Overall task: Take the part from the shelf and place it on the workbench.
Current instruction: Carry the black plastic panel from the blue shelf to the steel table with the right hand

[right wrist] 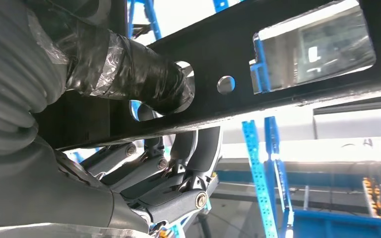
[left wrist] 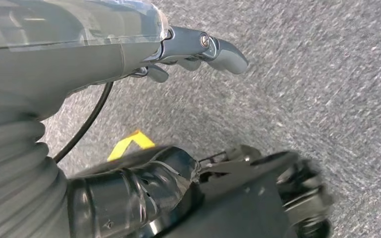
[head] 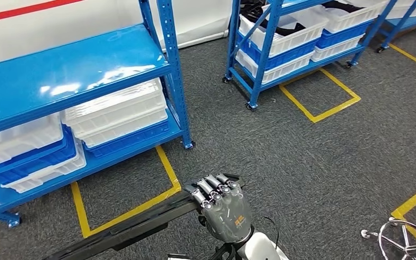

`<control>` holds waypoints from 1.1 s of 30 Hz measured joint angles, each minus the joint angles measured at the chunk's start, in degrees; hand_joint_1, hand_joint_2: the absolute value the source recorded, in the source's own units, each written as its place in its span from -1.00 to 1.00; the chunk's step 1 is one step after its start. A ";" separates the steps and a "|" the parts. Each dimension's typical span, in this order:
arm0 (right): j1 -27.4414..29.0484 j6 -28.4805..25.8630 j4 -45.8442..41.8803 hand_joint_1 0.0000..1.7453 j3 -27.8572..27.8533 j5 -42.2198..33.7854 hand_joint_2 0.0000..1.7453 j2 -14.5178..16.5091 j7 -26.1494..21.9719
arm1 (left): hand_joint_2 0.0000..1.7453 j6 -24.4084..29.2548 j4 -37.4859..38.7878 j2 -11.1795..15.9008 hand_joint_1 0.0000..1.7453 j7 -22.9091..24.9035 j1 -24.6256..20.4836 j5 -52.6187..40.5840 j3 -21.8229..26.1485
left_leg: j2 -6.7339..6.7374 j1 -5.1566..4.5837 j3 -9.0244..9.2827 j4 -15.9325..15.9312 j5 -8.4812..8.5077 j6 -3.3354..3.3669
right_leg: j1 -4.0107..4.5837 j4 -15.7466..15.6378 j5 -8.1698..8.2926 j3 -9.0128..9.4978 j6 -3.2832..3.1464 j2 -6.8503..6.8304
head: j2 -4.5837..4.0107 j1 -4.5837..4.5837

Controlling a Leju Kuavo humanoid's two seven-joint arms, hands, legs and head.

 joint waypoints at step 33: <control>2.57 -0.02 -2.01 1.00 -4.21 0.73 1.00 0.13 -1.54 | 1.00 0.13 0.00 0.14 -1.00 -0.17 0.10 0.17 0.02 | -2.55 0.12 2.60 -7.80 3.48 0.89 | 0.07 0.31 -0.08 -0.24 0.50 0.91 | 0.00 0.33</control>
